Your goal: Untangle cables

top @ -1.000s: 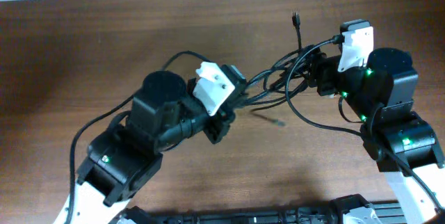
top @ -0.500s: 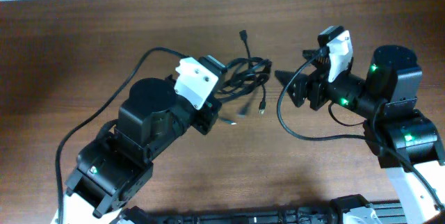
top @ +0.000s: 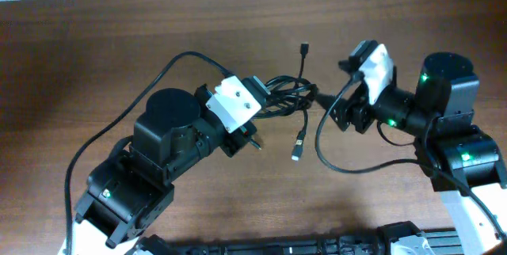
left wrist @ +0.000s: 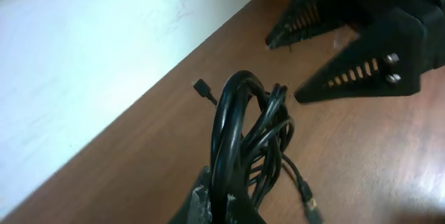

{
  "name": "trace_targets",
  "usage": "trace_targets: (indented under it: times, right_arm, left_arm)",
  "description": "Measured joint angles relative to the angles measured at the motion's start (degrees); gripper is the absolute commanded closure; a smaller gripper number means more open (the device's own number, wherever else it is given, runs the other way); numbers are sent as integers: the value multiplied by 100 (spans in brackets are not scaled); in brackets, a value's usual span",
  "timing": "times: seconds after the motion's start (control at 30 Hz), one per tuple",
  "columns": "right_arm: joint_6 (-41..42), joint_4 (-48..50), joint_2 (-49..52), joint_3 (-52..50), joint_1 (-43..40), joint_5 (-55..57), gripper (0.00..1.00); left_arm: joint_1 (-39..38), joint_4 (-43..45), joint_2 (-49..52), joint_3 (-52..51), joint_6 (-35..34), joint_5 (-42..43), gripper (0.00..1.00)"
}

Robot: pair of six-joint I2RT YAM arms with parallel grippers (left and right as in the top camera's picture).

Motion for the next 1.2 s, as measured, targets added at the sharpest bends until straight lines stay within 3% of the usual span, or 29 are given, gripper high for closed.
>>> trace_targets:
  times: [0.13, 0.27, 0.3, 0.4, 0.53, 0.57, 0.63, 0.67, 0.9, 1.13, 1.17, 1.2]
  right_arm:
    - [-748, -378, 0, 0, -4, -404, 29]
    - [-1126, -442, 0, 0, -4, -710, 42]
    - [-1217, -428, 0, 0, -4, -785, 50]
    - [-1355, -345, 0, 0, -4, -922, 96]
    - [-1386, -382, 2, 0, -11, -920, 96]
    - [-1386, -393, 2, 0, -11, -922, 96]
    - [-1386, -448, 2, 0, -11, -940, 96]
    - [-1388, -529, 2, 0, -11, -953, 96]
    - [-1384, -883, 11, 0, -11, -1038, 96]
    - [-1388, -1403, 11, 0, -11, -1346, 96]
    - [-1386, -1469, 11, 0, -11, -1355, 96]
    - [-1386, -1526, 11, 0, -11, -1370, 96]
  left_arm:
    - [0, 59, 0, 0, 719, 48, 100]
    - [0, 275, 0, 0, 977, 254, 100]
    - [0, 299, 2, 0, 1005, 352, 100]
    - [4, 321, 57, 0, 1036, 807, 100]
    - [22, 433, 264, 0, 1036, 940, 97]
    - [22, 457, 271, 0, 1034, 901, 71]
    - [20, 479, 275, 0, 992, 743, 7]
    - [20, 492, 280, 0, 964, 573, 1]
    - [15, 509, 295, 0, 942, 151, 1]
    - [15, 470, 702, 0, 2048, 863, 1]
    - [15, 474, 776, 0, 2149, 960, 3]
    - [15, 479, 883, 0, 2245, 1078, 14]
